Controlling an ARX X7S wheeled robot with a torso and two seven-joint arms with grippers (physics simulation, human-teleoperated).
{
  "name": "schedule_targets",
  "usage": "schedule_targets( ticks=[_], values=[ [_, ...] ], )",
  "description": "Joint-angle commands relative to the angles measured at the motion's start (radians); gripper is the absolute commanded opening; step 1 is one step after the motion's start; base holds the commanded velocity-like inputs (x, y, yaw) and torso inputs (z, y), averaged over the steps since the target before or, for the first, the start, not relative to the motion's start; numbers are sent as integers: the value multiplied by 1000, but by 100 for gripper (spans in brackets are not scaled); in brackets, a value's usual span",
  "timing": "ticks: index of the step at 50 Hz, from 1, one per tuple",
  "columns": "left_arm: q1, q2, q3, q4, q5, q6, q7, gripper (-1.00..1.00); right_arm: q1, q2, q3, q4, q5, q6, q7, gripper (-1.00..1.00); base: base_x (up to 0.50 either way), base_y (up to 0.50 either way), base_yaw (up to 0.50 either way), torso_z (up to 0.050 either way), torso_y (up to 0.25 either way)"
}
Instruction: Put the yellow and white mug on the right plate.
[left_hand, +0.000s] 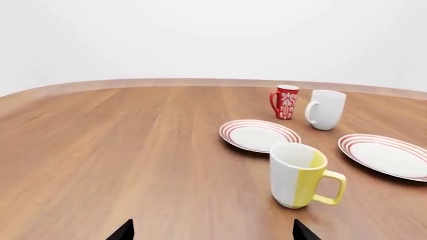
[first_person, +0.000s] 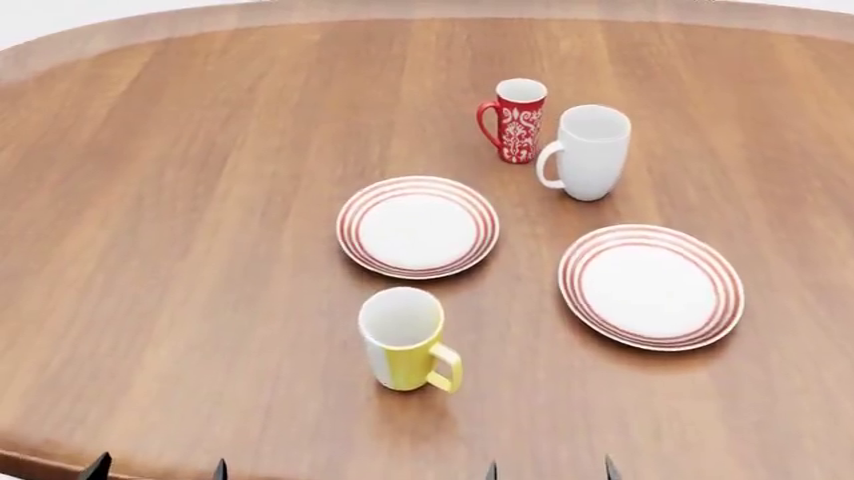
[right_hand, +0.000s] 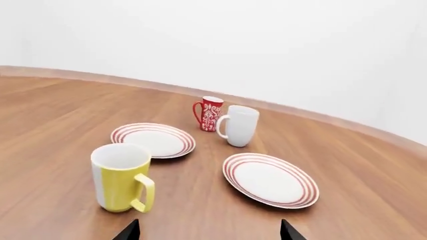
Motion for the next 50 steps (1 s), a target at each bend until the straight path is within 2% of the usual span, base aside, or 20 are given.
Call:
schedule_targets(
  ticks=[1, 43, 50],
  values=[
    [0, -8, 13, 3, -4, 5, -10, 100, -8, 13, 1, -20, 29, -25, 2, 100, 500, 0, 0, 0, 0],
    [0, -34, 44, 17, -33, 6, -39, 100, -7, 49, -14, -65, 25, -3, 50, 100, 500, 0, 0, 0, 0],
    [0, -37, 49, 16, -35, 7, -44, 100, -6, 61, -13, -89, 34, 18, 46, 100, 62, 0, 0, 0, 0]
  ],
)
